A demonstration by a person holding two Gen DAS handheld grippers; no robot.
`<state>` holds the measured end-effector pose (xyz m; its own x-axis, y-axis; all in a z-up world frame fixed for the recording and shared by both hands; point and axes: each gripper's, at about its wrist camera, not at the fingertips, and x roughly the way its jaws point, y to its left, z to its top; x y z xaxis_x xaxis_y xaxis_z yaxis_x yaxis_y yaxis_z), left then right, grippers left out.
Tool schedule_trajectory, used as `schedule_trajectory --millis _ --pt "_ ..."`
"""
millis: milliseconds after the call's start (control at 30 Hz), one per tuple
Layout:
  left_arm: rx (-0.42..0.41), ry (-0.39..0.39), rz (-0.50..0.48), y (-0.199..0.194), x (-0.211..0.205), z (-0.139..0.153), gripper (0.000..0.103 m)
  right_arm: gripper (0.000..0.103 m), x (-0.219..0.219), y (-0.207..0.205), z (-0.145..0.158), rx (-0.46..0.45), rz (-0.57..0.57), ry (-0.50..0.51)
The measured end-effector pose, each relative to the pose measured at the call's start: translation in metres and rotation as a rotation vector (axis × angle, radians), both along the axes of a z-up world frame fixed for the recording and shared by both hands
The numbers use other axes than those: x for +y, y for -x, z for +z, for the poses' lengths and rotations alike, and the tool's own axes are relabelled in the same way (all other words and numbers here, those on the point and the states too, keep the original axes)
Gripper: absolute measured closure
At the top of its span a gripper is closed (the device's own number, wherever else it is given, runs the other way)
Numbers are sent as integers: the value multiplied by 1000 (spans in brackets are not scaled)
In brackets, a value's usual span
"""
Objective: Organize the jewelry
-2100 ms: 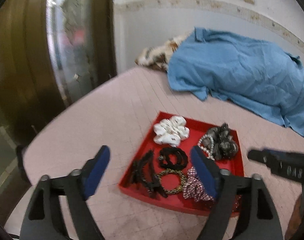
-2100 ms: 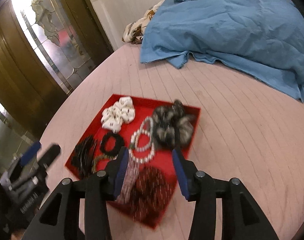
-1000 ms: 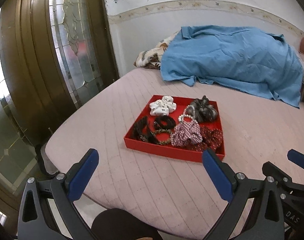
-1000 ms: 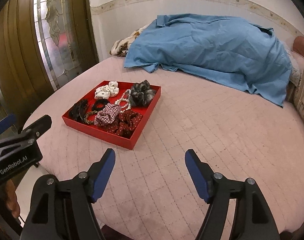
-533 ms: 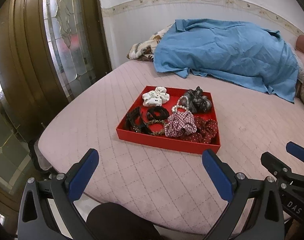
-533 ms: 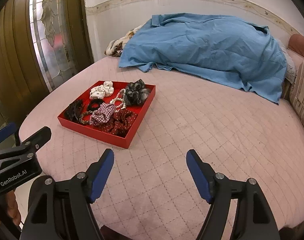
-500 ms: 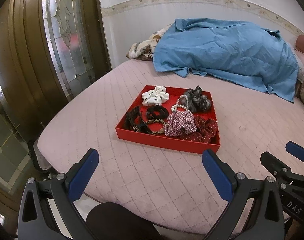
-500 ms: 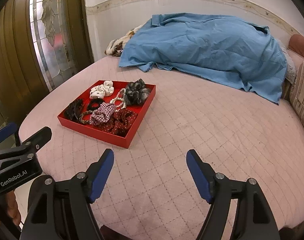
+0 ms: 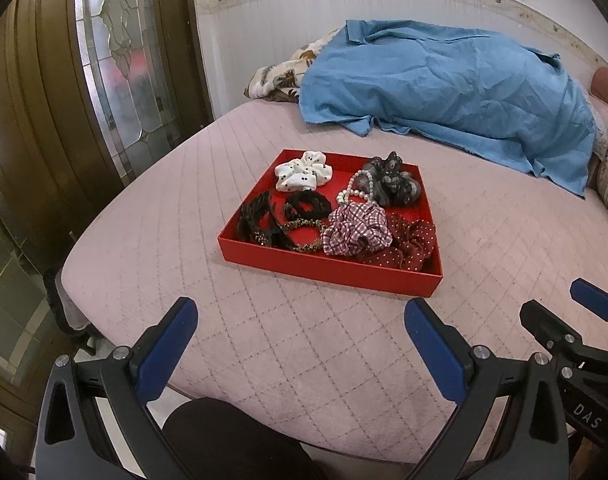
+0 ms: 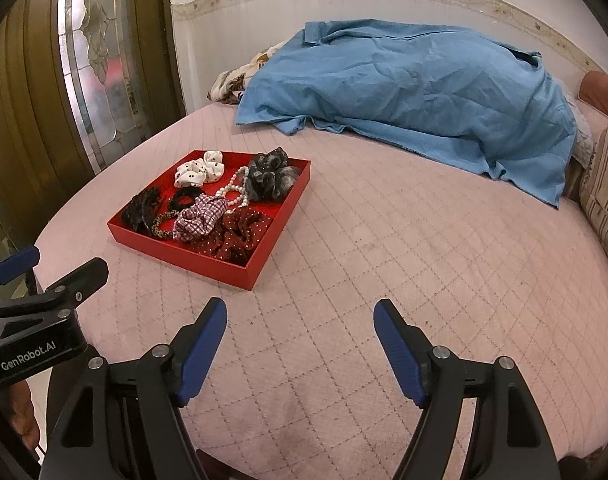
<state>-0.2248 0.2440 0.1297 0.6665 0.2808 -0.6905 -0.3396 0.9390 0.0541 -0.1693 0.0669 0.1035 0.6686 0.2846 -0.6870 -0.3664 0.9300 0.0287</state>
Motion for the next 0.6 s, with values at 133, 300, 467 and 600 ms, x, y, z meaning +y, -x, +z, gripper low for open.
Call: schedule_trajectory --millis 133,300,467,600 --pt "8 10 -2 -2 3 -3 0 23 2 0 -3 7 2 4" --pt "15 15 -4 -3 4 -6 0 23 4 -1 -5 2 6 4" --pt "19 10 -1 -4 6 -9 0 23 6 -1 -7 4 11 6" --pt "24 20 -1 -5 7 -10 0 23 7 -2 -9 10 17 5"
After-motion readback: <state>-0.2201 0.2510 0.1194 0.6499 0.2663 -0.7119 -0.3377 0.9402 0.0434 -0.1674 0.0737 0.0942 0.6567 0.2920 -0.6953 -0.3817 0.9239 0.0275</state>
